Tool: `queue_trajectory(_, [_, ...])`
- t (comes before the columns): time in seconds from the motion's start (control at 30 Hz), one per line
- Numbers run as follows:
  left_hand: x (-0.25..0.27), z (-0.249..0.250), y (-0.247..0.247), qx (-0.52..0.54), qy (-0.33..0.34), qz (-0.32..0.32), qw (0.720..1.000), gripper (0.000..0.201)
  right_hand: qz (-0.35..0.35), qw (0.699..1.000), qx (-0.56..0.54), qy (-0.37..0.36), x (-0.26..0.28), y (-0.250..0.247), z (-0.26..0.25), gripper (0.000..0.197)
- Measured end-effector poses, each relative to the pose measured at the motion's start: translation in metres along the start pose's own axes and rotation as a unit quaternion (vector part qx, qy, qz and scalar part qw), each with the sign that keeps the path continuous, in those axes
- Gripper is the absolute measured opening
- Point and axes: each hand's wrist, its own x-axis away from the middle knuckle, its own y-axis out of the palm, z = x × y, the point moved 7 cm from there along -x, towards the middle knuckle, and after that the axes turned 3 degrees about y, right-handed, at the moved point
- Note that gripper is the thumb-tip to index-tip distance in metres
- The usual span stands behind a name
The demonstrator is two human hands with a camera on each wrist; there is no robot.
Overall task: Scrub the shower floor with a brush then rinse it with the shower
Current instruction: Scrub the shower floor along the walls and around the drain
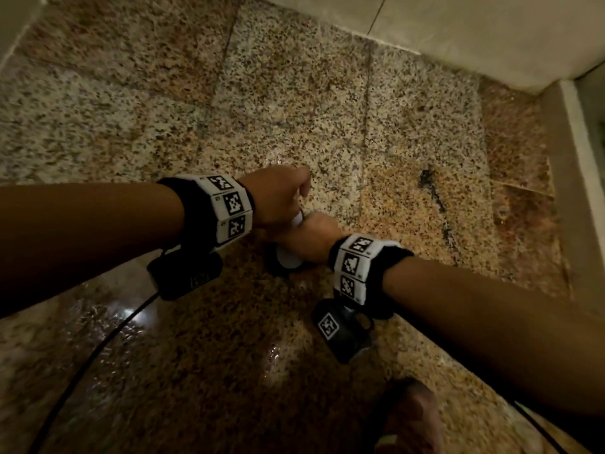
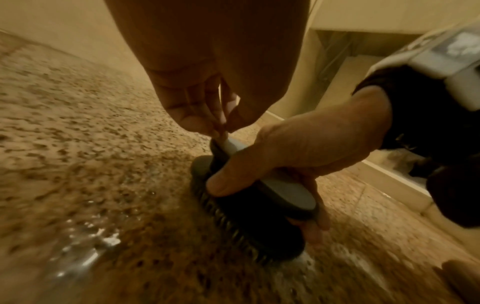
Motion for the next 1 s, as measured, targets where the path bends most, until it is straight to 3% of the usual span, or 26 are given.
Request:
queue_trajectory(0.07, [0.001,0.0,-0.008,0.011,0.003,0.033,0.999,0.016,0.029,0.999,-0.017,0.018,-0.001,-0.012,0.004,0.047])
queue_trajectory(0.17, [0.007,-0.001,-0.013,0.015,0.021,0.063,0.998,0.014,0.073,0.984,-0.136,0.086,0.013,-0.045,0.048,0.056])
queue_trajectory(0.27, [0.01,-0.001,-0.007,0.003,0.027,0.031,0.999,0.012,0.102,0.978,-0.078,0.162,0.033,-0.071,0.104,0.063])
queue_trajectory(0.37, [0.008,0.0,-0.004,-0.004,0.018,0.026,0.999,0.013,0.075,0.977,-0.014,0.199,0.037,-0.061,0.129,0.066])
queue_trajectory(0.53, [0.001,0.016,0.004,-0.009,0.024,0.031,0.999,0.017,0.024,0.995,-0.046,0.082,0.026,-0.009,0.068,0.072])
queue_trajectory(0.67, [-0.001,0.025,0.001,-0.002,0.035,0.039,0.999,0.022,-0.045,0.999,-0.018,0.001,0.027,0.005,0.018,0.057])
queue_trajectory(0.77, [0.001,0.023,-0.005,0.004,0.049,0.064,0.997,0.02,-0.039,0.996,-0.055,0.05,0.032,-0.009,0.049,0.06])
queue_trajectory(0.87, [0.003,0.022,0.001,-0.015,0.049,0.041,0.998,0.011,-0.068,0.981,-0.127,0.127,0.045,-0.02,0.107,0.05])
queue_trajectory(1.0, [-0.004,0.032,0.016,-0.024,0.049,-0.003,0.999,0.013,-0.057,0.978,-0.026,0.198,0.058,-0.021,0.148,0.069])
